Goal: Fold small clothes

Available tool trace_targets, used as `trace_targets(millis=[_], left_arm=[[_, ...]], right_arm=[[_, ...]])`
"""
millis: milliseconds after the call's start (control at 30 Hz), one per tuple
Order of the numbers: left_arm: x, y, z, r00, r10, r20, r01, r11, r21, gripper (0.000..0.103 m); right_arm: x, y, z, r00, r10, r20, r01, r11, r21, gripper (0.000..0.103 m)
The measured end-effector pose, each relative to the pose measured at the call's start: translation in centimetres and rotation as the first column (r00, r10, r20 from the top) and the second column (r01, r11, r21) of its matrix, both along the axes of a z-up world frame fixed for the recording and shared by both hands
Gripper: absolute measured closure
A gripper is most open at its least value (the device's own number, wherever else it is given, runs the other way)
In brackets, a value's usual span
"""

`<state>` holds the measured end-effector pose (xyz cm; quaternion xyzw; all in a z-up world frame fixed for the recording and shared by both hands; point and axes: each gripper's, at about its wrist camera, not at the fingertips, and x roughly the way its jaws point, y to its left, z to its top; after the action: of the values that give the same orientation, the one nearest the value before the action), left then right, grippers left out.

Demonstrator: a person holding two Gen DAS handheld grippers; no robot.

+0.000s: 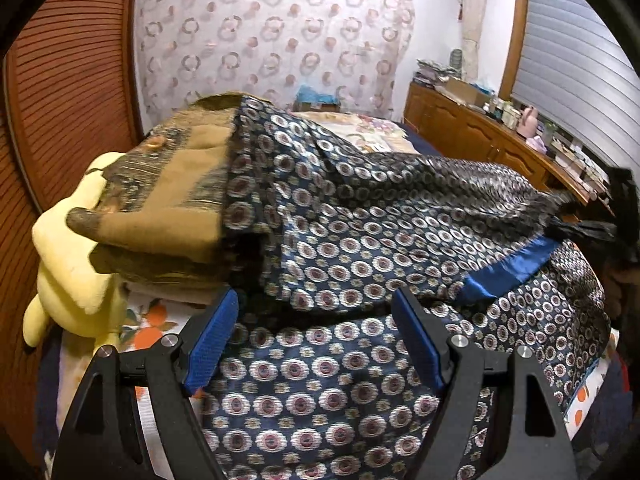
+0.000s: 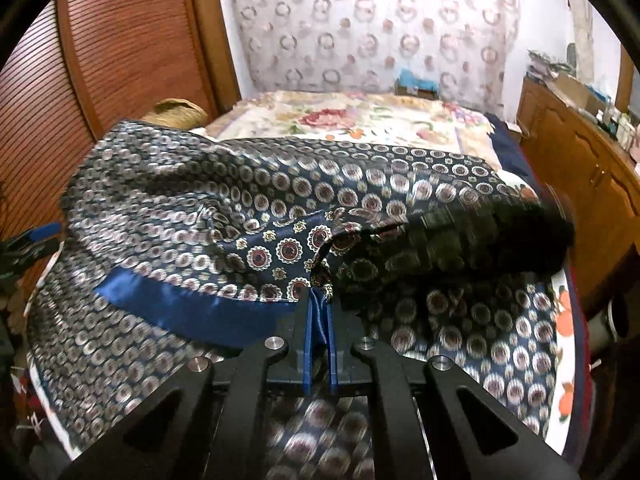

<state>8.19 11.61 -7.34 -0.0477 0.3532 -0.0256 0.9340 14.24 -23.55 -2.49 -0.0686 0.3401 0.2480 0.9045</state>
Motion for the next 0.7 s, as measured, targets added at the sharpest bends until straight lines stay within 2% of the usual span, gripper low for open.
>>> trace_targets(millis=[33,100,167,233,367,400,533,667,700], left_arm=[[0.0,0.3,0.0,1.0,0.01,0.003,-0.01,1.0,-0.001,0.025],[0.2,0.9,-0.1,1.0,0.023,-0.006,-0.023,1.0,-0.009,0.039],[0.7,1.4,-0.5,0.999,0.015,-0.029,-0.015,1.0,-0.021,0.047],[1.1,1.5,-0.8,0.999,0.013,-0.041,-0.013,1.0,-0.018,0.049],[2.0,1.8,-1.4,0.998,0.021,-0.064,-0.021,1.0,-0.009,0.051],[2.1,1.9,-1.5,0.997,0.023,-0.067,-0.024,1.0,-0.007,0.051],[2.4,1.9,-1.5,0.997,0.022,-0.069,-0.023,1.0,-0.005,0.054],[2.8,1.8,-1.5,0.997,0.02,-0.074,-0.02,1.0,-0.001,0.069],[3.0,1.8,-1.5,0.997,0.019,-0.076,-0.019,1.0,0.001,0.07]], right_arm=[[-0.7,-0.3,0.3,1.0,0.004,0.009,-0.004,1.0,0.004,0.097],[-2.3,-0.7,0.5,1.0,0.015,0.016,-0.015,1.0,0.007,0.097],[-3.4,-1.3,0.3,1.0,0.027,0.005,-0.027,1.0,0.012,0.097],[-4.4,-1.8,0.2,0.999,0.038,-0.004,-0.038,0.999,0.011,0.097],[-5.5,-1.4,-0.4,1.0,0.02,0.018,-0.02,0.999,-0.038,0.067],[-5.7,-1.7,-0.1,1.0,0.012,0.022,-0.012,0.999,-0.036,0.064],[-6.8,-3.5,1.0,0.998,-0.02,0.063,0.021,1.0,-0.008,0.057],[-7.4,-6.0,1.9,0.992,-0.088,0.094,0.088,0.996,0.01,0.056],[-7.4,-6.7,2.2,0.989,-0.106,0.099,0.104,0.994,0.022,0.056]])
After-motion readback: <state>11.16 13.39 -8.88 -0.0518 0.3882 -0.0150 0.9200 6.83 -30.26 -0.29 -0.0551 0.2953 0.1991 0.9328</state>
